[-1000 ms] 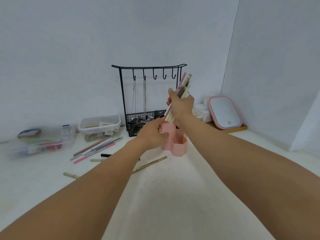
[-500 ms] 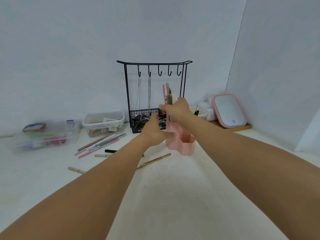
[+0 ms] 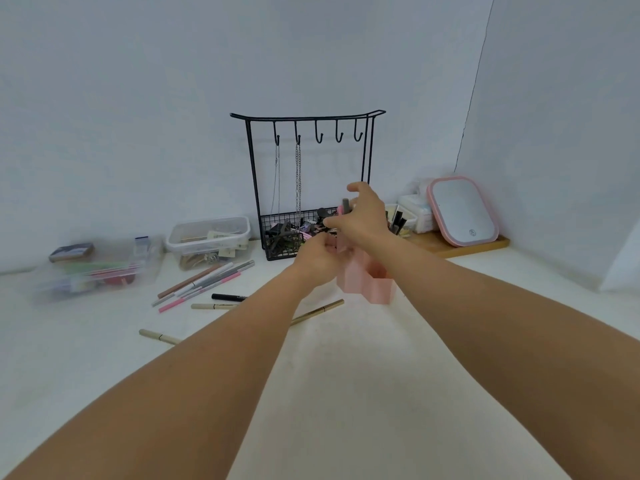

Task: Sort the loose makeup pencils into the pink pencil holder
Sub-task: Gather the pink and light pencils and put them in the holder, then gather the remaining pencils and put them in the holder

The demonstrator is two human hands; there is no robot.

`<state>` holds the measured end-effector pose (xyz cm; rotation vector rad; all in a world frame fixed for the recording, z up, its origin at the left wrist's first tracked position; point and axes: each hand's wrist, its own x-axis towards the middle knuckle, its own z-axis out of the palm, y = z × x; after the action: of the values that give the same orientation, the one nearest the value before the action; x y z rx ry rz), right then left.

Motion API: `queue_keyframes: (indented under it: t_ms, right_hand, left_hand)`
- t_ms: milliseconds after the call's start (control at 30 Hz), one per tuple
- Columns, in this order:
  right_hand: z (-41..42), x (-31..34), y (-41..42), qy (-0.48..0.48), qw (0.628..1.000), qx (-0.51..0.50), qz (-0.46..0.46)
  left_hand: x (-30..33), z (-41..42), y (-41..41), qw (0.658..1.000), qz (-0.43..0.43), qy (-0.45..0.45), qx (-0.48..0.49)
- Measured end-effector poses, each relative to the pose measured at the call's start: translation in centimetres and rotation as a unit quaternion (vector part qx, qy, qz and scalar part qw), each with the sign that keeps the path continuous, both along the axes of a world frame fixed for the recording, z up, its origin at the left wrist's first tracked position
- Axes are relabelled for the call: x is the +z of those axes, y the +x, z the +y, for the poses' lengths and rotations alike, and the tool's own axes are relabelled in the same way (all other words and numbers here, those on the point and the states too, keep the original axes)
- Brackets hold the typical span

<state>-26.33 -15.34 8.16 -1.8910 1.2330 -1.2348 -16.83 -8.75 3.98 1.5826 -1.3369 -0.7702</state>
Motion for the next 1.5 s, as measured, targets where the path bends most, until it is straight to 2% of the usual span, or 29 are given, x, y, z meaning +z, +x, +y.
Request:
queue_keyframes:
  t_ms: [133,233,333,400,500,567,800,900,967,1067,1133,1200,1267,1333,1400,1500]
  right_hand:
    - [0.4,-0.2,-0.6,-0.030,0.998,0.022,-0.047]
    - [1.4,-0.4,-1.1,-0.146,0.988,0.033,-0.027]
    - [4.1,-0.9,-2.4,-0.279,0.959,0.005,0.035]
    - [6.0,-1.8,-3.6,-0.306,0.942,-0.051,0.130]
    - [7.2,-4.8,-5.2,-0.204,0.920,-0.094,0.321]
    - [6.9,-6.8,-5.8,-0.133,0.916,-0.091,0.367]
    - [5.6,-8.1,-3.8,-0.086,0.943,-0.052,0.316]
    - [7.1,-7.5,-2.3,-0.131,0.958,-0.042,0.252]
    - [8.9,-7.4,-0.9,-0.148,0.961,0.024,0.231]
    - [11.0,-8.4,1.4,-0.068,0.940,0.182,0.279]
    - [11.3,-9.4,3.1,-0.045,0.913,0.232,0.333]
    - [11.0,-10.0,4.1,-0.034,0.909,0.231,0.346]
    - [10.8,-9.7,5.4,0.024,0.927,0.234,0.292]
    - [10.5,-9.4,6.7,0.057,0.930,0.243,0.270]
    - [10.4,-9.5,8.0,0.033,0.918,0.251,0.305]
    - [10.7,-10.1,9.0,0.005,0.917,0.248,0.311]
  left_hand:
    - [0.2,0.3,0.8,1.000,-0.015,-0.003,-0.003]
    - [0.3,1.0,1.5,1.000,-0.028,-0.008,0.001]
    - [0.1,2.0,2.5,0.999,-0.026,-0.026,0.009]
    - [-0.2,2.9,3.5,0.998,-0.046,-0.035,0.022]
    - [-1.0,4.6,5.1,0.994,-0.093,-0.041,0.048]
    - [-1.8,5.8,6.0,0.989,-0.127,-0.045,0.056]
    - [-3.5,8.3,8.4,0.977,-0.192,-0.052,0.071]
    - [-3.6,9.6,10.4,0.968,-0.217,-0.083,0.099]
    - [-3.9,10.5,12.6,0.947,-0.271,-0.100,0.140]
    - [-4.7,12.0,15.9,0.924,-0.319,-0.036,0.210]
    - [-5.8,12.8,17.7,0.915,-0.329,0.007,0.234]
    - [-6.8,13.0,18.5,0.908,-0.355,0.041,0.221]
    - [-7.6,13.0,19.4,0.905,-0.359,0.090,0.209]
    - [-7.8,12.5,20.2,0.903,-0.359,0.117,0.205]
    - [-7.7,11.8,20.7,0.899,-0.370,0.117,0.203]
    - [-7.0,10.7,20.4,0.905,-0.360,0.125,0.188]
